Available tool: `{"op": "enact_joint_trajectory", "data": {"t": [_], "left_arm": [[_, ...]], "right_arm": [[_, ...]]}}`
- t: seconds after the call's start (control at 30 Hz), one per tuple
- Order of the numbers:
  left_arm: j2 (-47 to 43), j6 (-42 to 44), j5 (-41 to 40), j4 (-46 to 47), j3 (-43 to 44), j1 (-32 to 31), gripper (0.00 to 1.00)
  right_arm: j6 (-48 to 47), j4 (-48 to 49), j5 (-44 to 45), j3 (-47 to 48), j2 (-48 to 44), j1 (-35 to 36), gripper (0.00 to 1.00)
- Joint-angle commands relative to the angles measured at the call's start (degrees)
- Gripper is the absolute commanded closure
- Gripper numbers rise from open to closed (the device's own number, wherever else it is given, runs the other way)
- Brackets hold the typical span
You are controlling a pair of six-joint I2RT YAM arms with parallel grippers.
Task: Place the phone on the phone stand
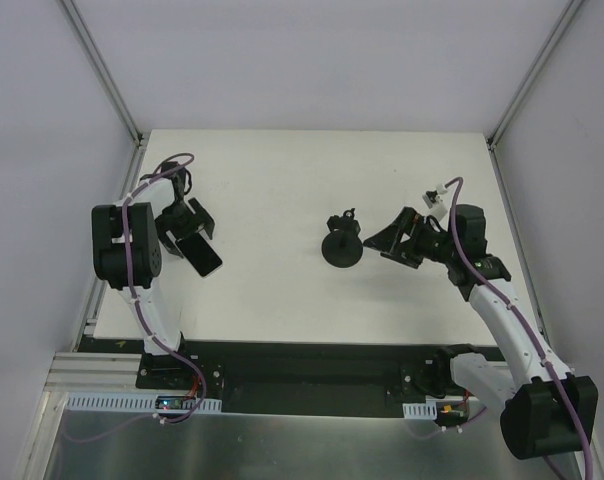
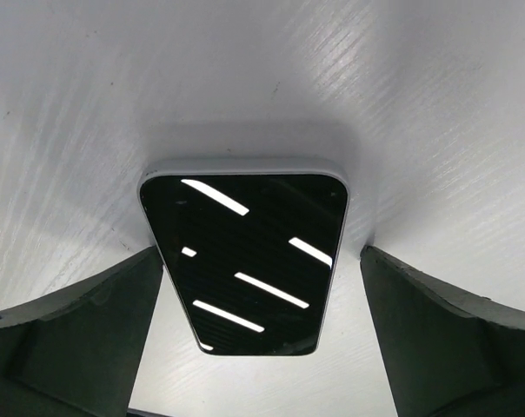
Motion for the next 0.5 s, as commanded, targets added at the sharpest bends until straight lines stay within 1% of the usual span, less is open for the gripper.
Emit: {"op": "enact_joint_trajectory", "data": {"t": [0.0, 0.1, 0.13, 0.2, 0.23, 0.33, 0.37, 0.43, 0.47], "left_arm": [[-1.2, -3.2, -2.5, 1.5, -5.2, 0.0, 0.06], [-1.7, -3.1, -3.4, 3.2, -6.8, 0.0, 0.16], [-1.7, -2.9, -3.6, 3.5, -7.1, 0.0, 0.27], [-1.6, -2.6, -3.6, 3.7, -7.2, 0.0, 0.36], [-1.8, -2.5, -3.5, 3.7, -7.4, 0.1, 0.47], [-3.8, -1.7, -3.1, 4.2, -8.3, 0.0, 0.67], [-4.4, -1.3, -2.9, 4.3, -8.4, 0.1, 0.78], [-6.6, -0.3, -2.3, 4.3, -8.5, 0.0, 0.91], [-7.3, 0.0, -1.6, 4.3, -8.5, -0.1, 1.0]], "right_arm": [[-1.7, -3.4, 3.3, 2.6, -1.7, -0.4, 0.04], [-1.9, -4.7, 4.2, 2.9, -1.7, -0.4, 0.04], [-1.9, -4.8, 4.5, 3.1, -1.7, -0.4, 0.04], [-1.9, -6.2, 5.9, 3.6, -1.5, -0.4, 0.04], [-2.2, -8.1, 6.5, 3.9, -1.3, -0.4, 0.04], [-3.7, -10.7, 8.4, 6.0, -0.9, -0.4, 0.04], [-3.9, -11.0, 8.5, 6.4, -0.9, -0.4, 0.04], [-4.0, -10.9, 8.7, 7.4, -1.1, -0.4, 0.04], [-4.0, -10.7, 8.7, 7.7, -1.1, -0.4, 0.04]]}}
